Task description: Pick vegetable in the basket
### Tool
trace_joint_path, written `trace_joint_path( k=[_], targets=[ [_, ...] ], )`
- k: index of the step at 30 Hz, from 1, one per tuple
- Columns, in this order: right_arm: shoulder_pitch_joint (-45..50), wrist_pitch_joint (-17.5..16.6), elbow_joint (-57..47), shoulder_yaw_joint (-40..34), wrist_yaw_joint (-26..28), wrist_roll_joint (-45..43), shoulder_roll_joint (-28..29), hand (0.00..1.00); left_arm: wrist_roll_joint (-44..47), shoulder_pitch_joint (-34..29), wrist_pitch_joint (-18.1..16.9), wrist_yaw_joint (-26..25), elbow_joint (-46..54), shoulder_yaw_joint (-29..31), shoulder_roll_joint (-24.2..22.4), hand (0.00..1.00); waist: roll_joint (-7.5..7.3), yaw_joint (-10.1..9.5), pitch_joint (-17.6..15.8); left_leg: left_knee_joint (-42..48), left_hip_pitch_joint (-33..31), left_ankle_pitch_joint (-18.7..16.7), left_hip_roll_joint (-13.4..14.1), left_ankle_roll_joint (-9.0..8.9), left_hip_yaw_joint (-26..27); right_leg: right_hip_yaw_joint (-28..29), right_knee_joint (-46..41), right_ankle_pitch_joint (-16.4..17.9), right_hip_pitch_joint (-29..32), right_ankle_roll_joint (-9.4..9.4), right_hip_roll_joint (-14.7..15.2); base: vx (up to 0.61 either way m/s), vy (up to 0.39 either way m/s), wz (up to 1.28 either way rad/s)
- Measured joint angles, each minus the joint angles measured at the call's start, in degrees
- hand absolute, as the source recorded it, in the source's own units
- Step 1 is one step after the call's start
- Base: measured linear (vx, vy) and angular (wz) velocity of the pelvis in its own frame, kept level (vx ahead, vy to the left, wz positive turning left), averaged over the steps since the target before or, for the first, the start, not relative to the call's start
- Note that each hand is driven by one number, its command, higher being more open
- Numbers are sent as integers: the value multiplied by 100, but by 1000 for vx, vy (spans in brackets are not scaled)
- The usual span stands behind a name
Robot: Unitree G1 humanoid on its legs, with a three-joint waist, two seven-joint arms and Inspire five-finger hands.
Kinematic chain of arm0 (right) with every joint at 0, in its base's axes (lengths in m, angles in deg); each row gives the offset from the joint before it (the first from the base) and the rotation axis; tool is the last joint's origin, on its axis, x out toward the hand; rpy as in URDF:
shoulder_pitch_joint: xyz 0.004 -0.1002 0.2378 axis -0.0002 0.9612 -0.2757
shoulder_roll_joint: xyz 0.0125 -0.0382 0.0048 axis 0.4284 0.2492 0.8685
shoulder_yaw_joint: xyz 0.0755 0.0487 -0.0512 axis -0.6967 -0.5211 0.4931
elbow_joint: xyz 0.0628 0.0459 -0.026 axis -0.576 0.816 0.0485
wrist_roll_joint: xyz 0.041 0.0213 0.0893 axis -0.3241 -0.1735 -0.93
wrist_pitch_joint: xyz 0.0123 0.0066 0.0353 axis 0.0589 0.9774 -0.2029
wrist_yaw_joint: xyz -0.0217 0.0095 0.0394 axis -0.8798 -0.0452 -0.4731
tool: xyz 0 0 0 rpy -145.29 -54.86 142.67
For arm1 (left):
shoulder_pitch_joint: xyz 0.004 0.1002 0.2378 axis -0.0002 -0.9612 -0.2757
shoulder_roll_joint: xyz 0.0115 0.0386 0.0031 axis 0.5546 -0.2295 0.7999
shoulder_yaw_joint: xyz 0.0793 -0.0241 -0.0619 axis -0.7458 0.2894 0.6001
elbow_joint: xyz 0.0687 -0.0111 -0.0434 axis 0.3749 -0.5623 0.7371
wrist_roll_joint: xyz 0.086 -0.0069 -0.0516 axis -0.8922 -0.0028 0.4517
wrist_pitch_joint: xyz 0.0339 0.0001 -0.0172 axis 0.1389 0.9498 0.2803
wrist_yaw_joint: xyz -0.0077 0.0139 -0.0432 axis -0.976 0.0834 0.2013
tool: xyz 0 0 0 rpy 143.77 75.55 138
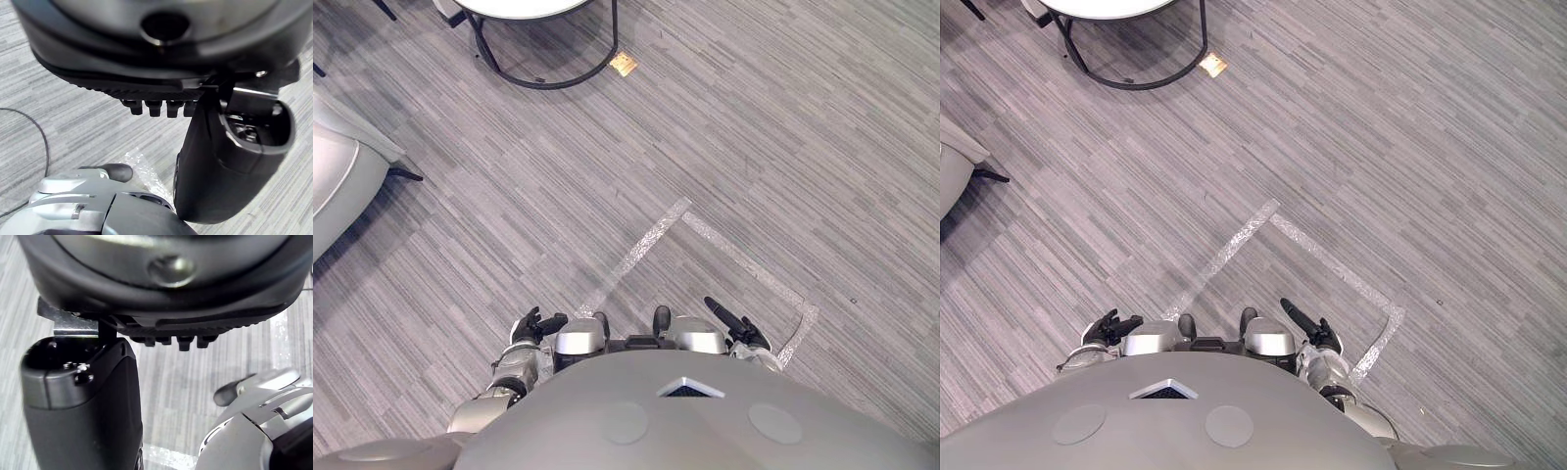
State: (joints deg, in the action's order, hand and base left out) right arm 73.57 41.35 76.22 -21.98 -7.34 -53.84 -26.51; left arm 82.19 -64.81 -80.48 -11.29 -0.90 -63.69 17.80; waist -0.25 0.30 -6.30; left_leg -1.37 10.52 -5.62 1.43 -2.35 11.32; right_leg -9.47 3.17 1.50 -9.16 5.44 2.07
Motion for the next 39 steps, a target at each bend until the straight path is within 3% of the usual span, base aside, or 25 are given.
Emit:
trace_joint_path(
  k=[28,39],
  targets=[
    [-63,-8,-4,45,-2,1,19,100,39,0,-93,2,4,-2,23,100,-62,-10,-131,-286,203,78,-27,-47,233,34,95,-41,-13,-58,-13,-28,-17,-4],
    [-8,-237,-74,393,9,66,-23,100,40,0,-98,7,14,6,36,100,-88,-11,-137,-205,191,29,-24,-85,273,69,94,-41,-9,-58,-8,-26,-28,-2]
  ],
)
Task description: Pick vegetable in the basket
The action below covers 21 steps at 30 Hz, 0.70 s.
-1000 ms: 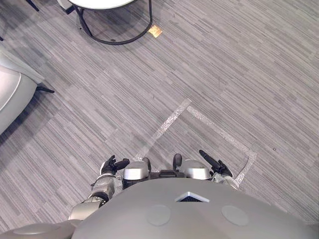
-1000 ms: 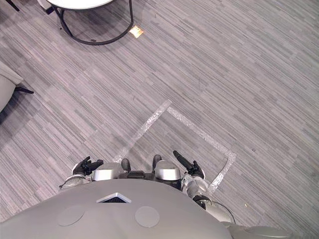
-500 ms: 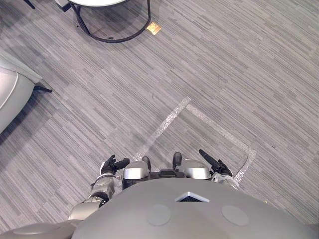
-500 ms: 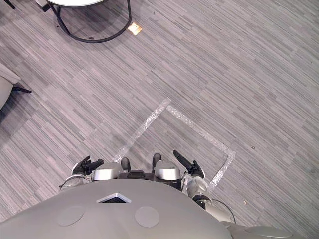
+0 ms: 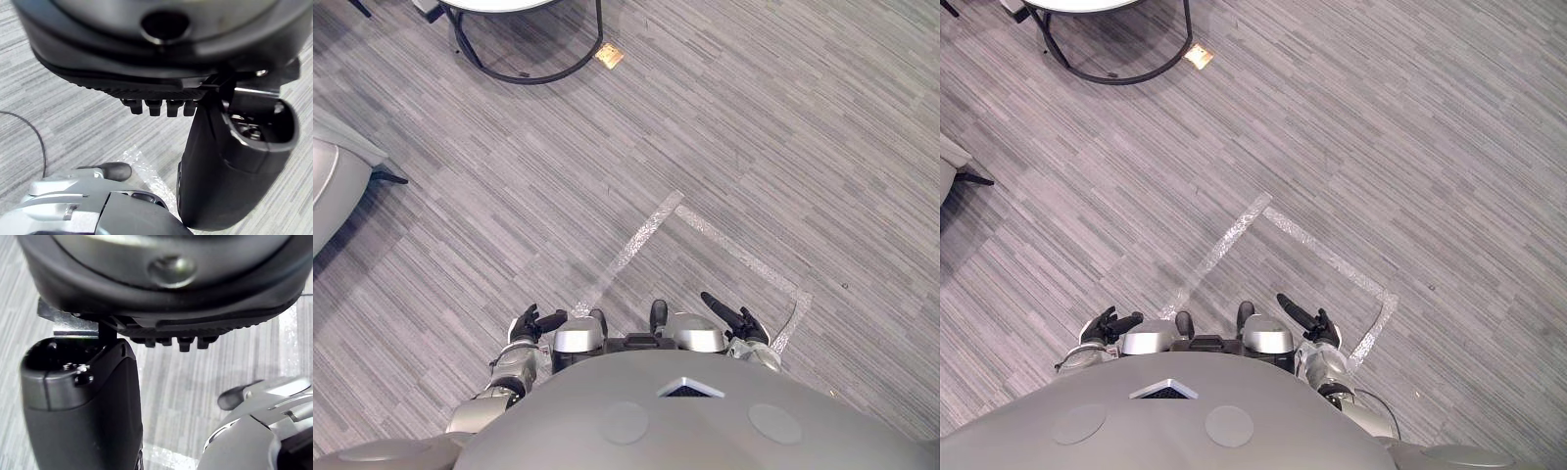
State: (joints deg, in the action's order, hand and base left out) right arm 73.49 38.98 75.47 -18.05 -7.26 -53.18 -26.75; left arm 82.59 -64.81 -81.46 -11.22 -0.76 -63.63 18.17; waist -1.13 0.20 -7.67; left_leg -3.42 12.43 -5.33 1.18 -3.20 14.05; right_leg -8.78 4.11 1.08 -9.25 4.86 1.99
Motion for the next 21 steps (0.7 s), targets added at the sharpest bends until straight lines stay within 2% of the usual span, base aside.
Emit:
trace_joint_path(
  k=[6,8,9,11,12,14,15,16,17,18,19,20,21],
  targets=[
    [36,3,2,-6,110,-294,8,100,-1,0,2,2,-11,5,-1,100,5,2,2,43,-5,-14,3,-1,23,14,-3,0,-3,0,1,-41,-36,-2],
    [15,4,-5,-6,167,-295,-44,100,-1,33,3,1,-9,5,-8,100,39,12,-34,100,-78,-14,24,0,23,15,-257,80,144,-115,3,-52,-35,-1],
    [-24,5,-6,-5,205,-295,-54,100,-2,89,3,1,-7,5,-5,100,31,9,-54,166,-188,-13,40,0,36,0,-680,238,436,-273,19,-63,-37,-2],
    [-102,7,-17,-5,212,-295,-47,100,1,171,4,-1,2,6,20,100,52,14,-160,277,-326,-13,33,0,39,-10,-1281,515,813,-291,92,-76,-57,-1],
    [-114,7,-54,-12,213,-300,-36,100,1,216,5,-3,15,18,28,100,-19,16,-174,353,-416,-19,26,-10,38,-9,-1584,659,1005,-320,137,-74,-76,2],
    [-148,7,-61,-29,213,-410,-20,100,47,280,6,-16,38,142,24,100,-43,23,-250,714,-643,-187,55,-64,38,-39,-1909,898,1215,-401,185,-90,-131,2],
    [-161,6,-63,-54,212,-492,-24,100,155,358,8,-28,38,261,-22,100,-10,24,-308,1267,-926,-500,184,-103,36,-70,-2050,1043,1283,-433,159,-80,-154,0],
    [-161,7,-65,-58,213,-528,-51,100,234,377,5,-30,51,318,-59,100,44,17,-331,1600,-1063,-660,295,-103,38,-69,-2112,1126,1304,-509,100,-43,-175,1],
    [-155,6,-72,-47,214,-521,-112,100,481,384,-9,13,112,552,-108,100,160,29,-402,2916,-1577,-930,665,-82,98,-111,-2124,1255,1231,-577,-60,-3,-145,7],
    [-148,6,-66,-44,206,-519,-106,100,560,409,-7,43,160,653,-112,100,147,67,-466,3492,-1810,-883,787,-15,130,-160,-2129,1278,1161,-613,-74,22,-167,16],
    [-95,6,-64,-44,201,-517,-101,100,709,411,-13,62,269,770,-133,100,134,115,-522,4257,-2124,-708,953,168,135,-215,-2146,1318,1061,-680,-95,45,-109,20],
    [-56,9,-65,7,197,-515,-71,100,905,411,-14,96,345,806,-154,100,100,101,-593,5012,-2433,-564,1109,193,134,-219,-2181,1409,898,-741,-119,100,-103,12],
    [-34,13,-59,8,190,-515,-76,100,963,415,-12,106,372,806,-186,100,116,92,-608,5212,-2523,-592,1119,172,91,-209,-2212,1456,833,-757,-115,153,-58,4]
  ],
)
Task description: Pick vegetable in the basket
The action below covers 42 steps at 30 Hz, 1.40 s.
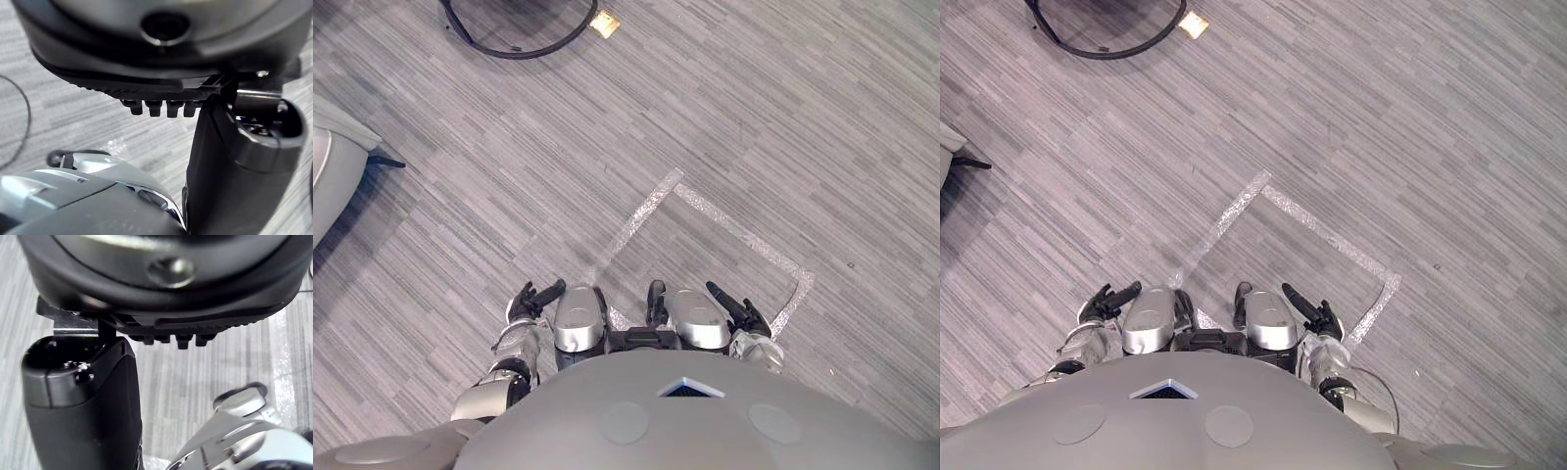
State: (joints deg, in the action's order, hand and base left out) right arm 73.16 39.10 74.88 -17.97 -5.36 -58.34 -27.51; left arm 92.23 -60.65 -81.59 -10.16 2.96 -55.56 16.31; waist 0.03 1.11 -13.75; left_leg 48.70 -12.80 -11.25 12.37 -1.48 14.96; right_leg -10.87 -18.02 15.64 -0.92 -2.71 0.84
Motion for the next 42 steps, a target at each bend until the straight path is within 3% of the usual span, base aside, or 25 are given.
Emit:
trace_joint_path(
  k=[2,5,8,9,10,11,12,13,17,20,21,22,24,26,27,29,31,32,34,35,36,37,39,41,42],
  targets=[
    [-8,22,8,-2,-16,2,-46,100,95,64,-1,53,56,-45,-29,100,73,41,-29,-23,-323,-178,-107,-108,-136,61,2,73,-119,-41,15,176,-14,-11],
    [-134,26,34,30,-20,4,-83,100,242,185,-42,138,59,-179,-29,100,87,-109,-66,-1141,-778,-149,-307,-121,-129,347,4,192,-141,-22,149,231,80,-49],
    [-213,24,36,60,-20,5,-106,100,222,200,-120,143,62,-406,17,100,107,-83,-89,-3023,-856,566,-514,-261,-300,519,199,408,-518,201,306,388,147,-30],
    [-235,24,63,65,-21,6,-140,100,218,201,-119,124,63,-449,1,100,159,-98,-84,-3810,-854,896,-493,-389,-349,603,414,425,-725,367,306,488,258,-43],
    [-269,24,79,94,-30,8,-160,100,227,202,-122,118,63,-438,-10,100,180,-125,-89,-4150,-879,1126,-463,-361,-351,704,629,482,-929,492,322,606,381,-49],
    [-276,20,104,122,-45,8,-130,100,243,213,-124,118,63,-402,23,100,102,-155,-106,-4021,-872,1512,-485,-305,-348,756,743,520,-1074,562,428,672,406,-60],
    [-298,16,130,159,-72,13,-77,100,234,215,-146,116,73,-392,98,100,-40,-247,3,-3812,-890,1864,-642,-120,-258,912,903,463,-1227,628,619,708,393,-44],
    [-368,8,185,160,-61,37,-7,100,166,226,-178,125,80,-370,161,100,-184,-220,76,-3524,-1052,1752,-800,88,-223,1033,876,260,-1156,567,819,615,305,-33],
    [-442,18,228,-94,30,305,55,100,140,227,-105,88,30,-258,157,100,-293,-246,215,-2783,-1003,989,-1072,618,61,1507,-121,-619,-797,739,1146,573,332,-3],
    [-437,14,215,-265,29,335,132,100,3,191,-9,83,-67,-258,215,100,-377,-204,234,-2841,-208,307,-1368,637,26,1635,-2509,-2166,-21,1115,1240,552,303,10],
    [-433,15,215,-267,30,333,156,100,-115,191,23,79,-63,-301,256,100,-421,-175,228,-2903,10,201,-1467,653,-16,1621,-3262,-2190,255,1182,1249,532,230,36],
    [-430,16,203,-249,31,334,150,100,-279,176,47,81,-65,-431,307,100,-442,-100,224,-3065,424,106,-1599,695,-128,1448,-4324,-1942,667,1162,1262,418,116,43],
    [-332,13,49,-233,38,330,71,100,-473,154,48,85,-71,-667,274,100,-240,-22,176,-3593,1256,75,-1656,708,-334,805,-5134,-1319,1265,890,1233,401,93,41],
    [-281,-25,-66,-205,38,317,81,100,-560,155,42,100,-94,-792,257,100,-134,46,125,-3959,1802,80,-1656,701,-503,395,-5046,-883,1615,617,1227,352,42,38],
    [-269,-44,-101,-251,43,222,142,100,-591,162,46,100,-174,-799,250,100,-104,109,108,-4183,2159,75,-1644,702,-635,127,-4595,-602,1807,585,1223,379,-38,56],
    [-261,-68,-184,-294,69,215,174,100,-643,163,53,98,-207,-709,218,100,-96,200,102,-4320,2503,-50,-1561,632,-858,-186,-3505,-473,2012,469,1188,393,-98,62],
    [-258,-102,-259,-385,131,199,198,100,-728,165,58,99,-205,-439,111,100,-11,211,96,-4362,2798,-325,-1280,409,-1065,-293,-1660,-597,2133,589,1002,444,-171,53],
    [-260,-104,-263,-411,129,190,198,100,-730,147,63,99,-208,-408,91,100,19,207,99,-4373,2866,-394,-1185,361,-1085,-281,-1187,-685,2141,665,948,482,-215,37],
    [-245,-86,-292,-410,116,110,207,100,-752,100,104,116,-200,-102,11,100,38,188,104,-4395,3103,-682,-895,150,-1153,-37,317,-1250,2187,730,816,635,-305,30],
    [-234,-78,-297,-410,106,112,221,100,-760,44,118,128,-194,21,-4,100,6,174,117,-4393,3186,-742,-871,134,-1156,94,496,-1274,2177,763,820,686,-337,15],
    [-218,-35,-308,-416,86,111,189,100,-764,11,133,118,-199,247,-115,100,22,133,123,-4310,3360,-805,-735,122,-1117,117,224,-1843,2193,818,782,597,-302,20],
    [-179,-31,-367,-478,75,112,175,100,-767,18,129,124,-211,341,-224,100,163,156,112,-4100,3392,-759,-595,47,-1090,-2,-231,-1867,2233,748,743,603,-310,21],
    [-168,-16,-393,-520,62,119,81,100,-761,15,125,125,-222,440,-391,100,375,143,192,-3837,3417,-493,-318,-178,-1011,-149,-771,-1402,2255,338,577,622,-314,12],
    [-164,-15,-363,-516,52,123,46,100,-761,12,123,156,-218,437,-421,100,425,85,229,-3232,3321,-95,-155,-315,-1149,-224,-1062,-986,2068,186,439,613,-301,2],
    [-175,-4,-378,-521,36,123,32,100,-739,31,129,211,-214,450,-399,100,439,115,233,-2268,2964,258,-42,-408,-1409,-339,-1024,-759,1800,148,376,434,-221,17]
  ],
)
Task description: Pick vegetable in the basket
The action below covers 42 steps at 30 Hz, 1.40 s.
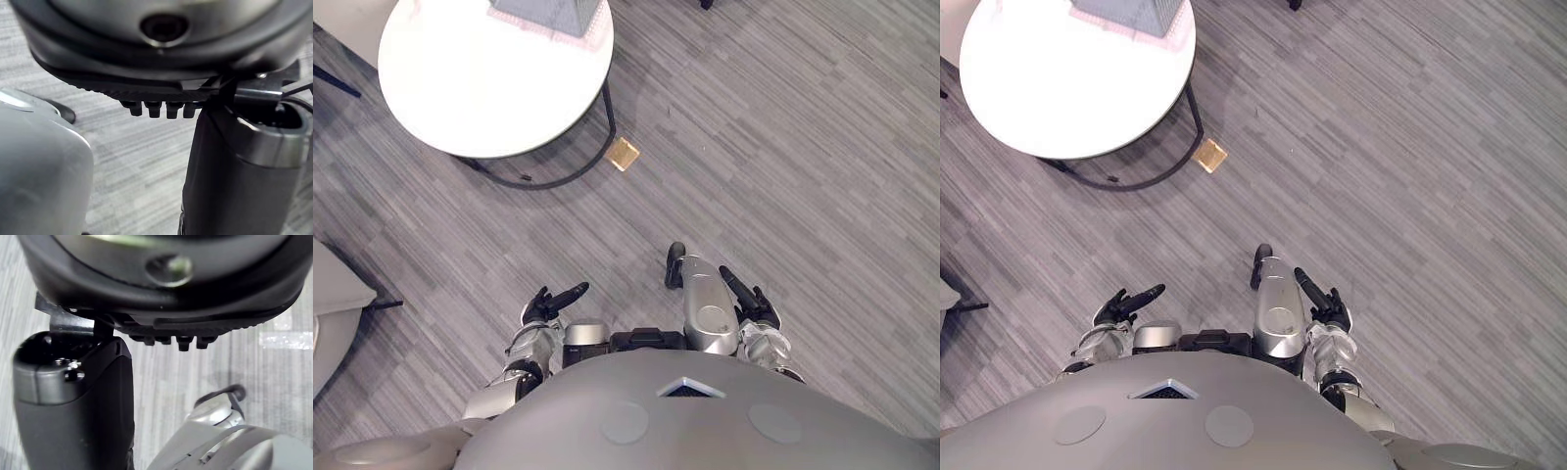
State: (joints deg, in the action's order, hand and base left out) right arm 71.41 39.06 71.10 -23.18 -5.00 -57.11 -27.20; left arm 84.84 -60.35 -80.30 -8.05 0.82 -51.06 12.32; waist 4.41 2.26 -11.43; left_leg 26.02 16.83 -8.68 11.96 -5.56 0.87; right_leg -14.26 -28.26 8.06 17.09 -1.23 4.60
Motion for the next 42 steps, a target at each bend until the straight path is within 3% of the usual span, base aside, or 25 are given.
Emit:
trace_joint_path(
  k=[1,2,3,4,5,7,9,11,12,13,14,15,17,19,22,23,25,26,29,32,34,36,39,41,42],
  targets=[
    [11,2,3,5,-3,0,-3,100,29,18,1,30,27,1,16,100,2,31,-3,589,-262,310,43,-120,-140,-45,41,98,-164,-14,-39,502,-244,20],
    [29,5,4,22,-7,2,-16,100,55,10,-2,38,57,5,29,100,-17,14,-22,1756,-749,1040,125,-410,-319,-96,173,250,-523,-77,-125,451,-180,9],
    [33,2,23,58,-10,1,-53,100,76,11,-2,44,69,-20,78,100,4,-1,-41,2944,-1253,1028,340,-389,-120,-99,365,352,-918,-146,-251,512,-179,-3],
    [31,1,37,83,-13,-1,-73,100,101,10,-2,42,106,-25,78,100,28,-23,-58,3400,-1466,891,466,-300,56,-81,503,404,-1139,-212,-319,477,-120,-16],
    [4,-12,117,178,-36,-8,-94,100,302,-15,-5,41,175,-34,112,100,-15,-71,-91,4012,-1909,458,573,34,525,8,832,462,-1648,-201,-383,362,-77,-22],
    [-38,-11,220,319,-42,-8,-129,100,435,-79,-29,28,281,-104,131,100,-73,-83,-122,4032,-2333,128,519,234,892,133,1112,523,-2035,-158,-377,303,-24,-21],
    [-89,-13,372,321,-57,-17,-162,100,655,-104,-100,15,305,-300,163,100,-107,-205,-153,3291,-2892,-369,315,249,1279,303,1288,585,-2359,-75,-260,352,68,-47],
    [-66,-3,428,310,-90,-77,-124,100,836,-115,-160,46,381,-450,208,100,-188,-256,-206,1978,-3084,-482,91,277,1614,413,1330,743,-2603,144,-57,384,148,-38],
    [-26,-4,422,314,-123,-121,-104,100,832,-117,-230,30,382,-612,257,100,-205,-247,-210,908,-3125,-327,-77,295,1815,443,1332,901,-2754,295,81,527,258,-10],
    [14,-4,393,335,-126,-127,-127,100,791,-120,-248,-30,366,-747,260,100,-160,-222,-200,-201,-3076,210,-219,306,2005,466,1333,1070,-2887,457,132,552,285,-10],
    [28,-6,382,375,-127,-122,-141,100,779,-124,-249,-55,344,-784,265,100,-156,-252,-208,-361,-3006,747,-240,611,2087,518,1333,1161,-2971,536,135,589,283,-5],
    [23,-7,384,523,-154,-123,-64,100,745,-91,-244,-59,324,-829,421,100,-348,-247,-151,-543,-2875,639,-524,774,2236,679,1463,1156,-3101,489,324,527,212,6],
    [-5,-16,377,647,-59,-114,-58,100,661,-72,-250,-96,320,-896,493,100,-466,-232,-89,-581,-2948,535,-676,878,2262,840,1859,691,-3161,347,349,493,206,10],
    [-77,-11,386,697,-66,-118,-47,100,664,-73,-232,-92,221,-874,504,100,-498,-254,-65,-575,-2820,389,-711,1079,2464,1010,1898,191,-3230,414,396,407,237,2],
    [-88,-28,353,812,-9,-116,12,100,641,-78,-213,-89,38,-833,544,100,-648,-365,128,-1115,-2355,300,-1025,1101,2614,1281,998,66,-2875,527,605,305,173,-10],
    [-88,-32,344,821,-4,-117,19,100,631,-86,-191,-90,8,-811,545,100,-661,-367,160,-1209,-2254,278,-1078,1093,2614,1336,638,46,-2736,564,636,278,135,-3],
    [-90,-31,315,836,1,-121,-12,100,510,-104,-96,-89,-48,-813,556,100,-652,-361,202,-1426,-1930,154,-1180,1044,2589,1568,-657,-293,-2285,1238,674,232,108,8],
    [-68,-30,274,897,-9,-128,-15,100,477,-126,-68,-99,-89,-910,597,100,-617,-327,182,-1519,-1708,94,-1271,1020,2466,1702,-1567,-565,-1906,1692,673,259,89,37],
    [47,-33,179,1032,-6,-122,-31,100,482,-212,-78,-114,-72,-1093,647,100,-664,-241,198,-1767,-1099,43,-1466,1016,2100,1156,-3006,-415,-1400,1661,881,231,16,62],
    [102,-34,112,1049,-1,-131,-91,100,478,-233,-80,-121,-78,-1292,645,100,-561,-183,181,-1982,-686,55,-1466,1004,1616,429,-2903,185,-1149,1099,1114,186,-89,81],
    [168,-21,102,1083,-2,-256,-102,100,481,-230,-79,-121,-77,-1333,621,100,-482,-168,137,-2012,-520,4,-1306,934,1084,224,-1800,501,-1051,787,1133,175,-243,118],
    [184,-26,76,1151,-6,-362,-117,100,533,-242,-82,-120,-75,-1297,586,100,-433,-179,134,-1920,-551,-76,-1099,747,677,443,-372,438,-1018,814,1106,129,-252,109],
    [207,-25,76,1186,-17,-561,-114,100,641,-397,-100,-131,-74,-1056,521,100,-455,-209,106,-1697,-623,-286,-818,409,179,1086,790,82,-972,818,1114,232,-430,89],
    [227,-21,76,1207,-14,-564,-41,100,704,-479,-124,-124,-16,-831,532,100,-616,-219,131,-1567,-728,-447,-718,113,-99,1545,1287,-34,-1040,803,1085,255,-523,84],
    [244,-14,78,1243,-9,-576,75,100,703,-538,-128,-134,10,-707,629,100,-860,-240,181,-1446,-797,-543,-715,-166,-272,1735,1403,-415,-1087,1304,1094,261,-562,83]
  ],
)
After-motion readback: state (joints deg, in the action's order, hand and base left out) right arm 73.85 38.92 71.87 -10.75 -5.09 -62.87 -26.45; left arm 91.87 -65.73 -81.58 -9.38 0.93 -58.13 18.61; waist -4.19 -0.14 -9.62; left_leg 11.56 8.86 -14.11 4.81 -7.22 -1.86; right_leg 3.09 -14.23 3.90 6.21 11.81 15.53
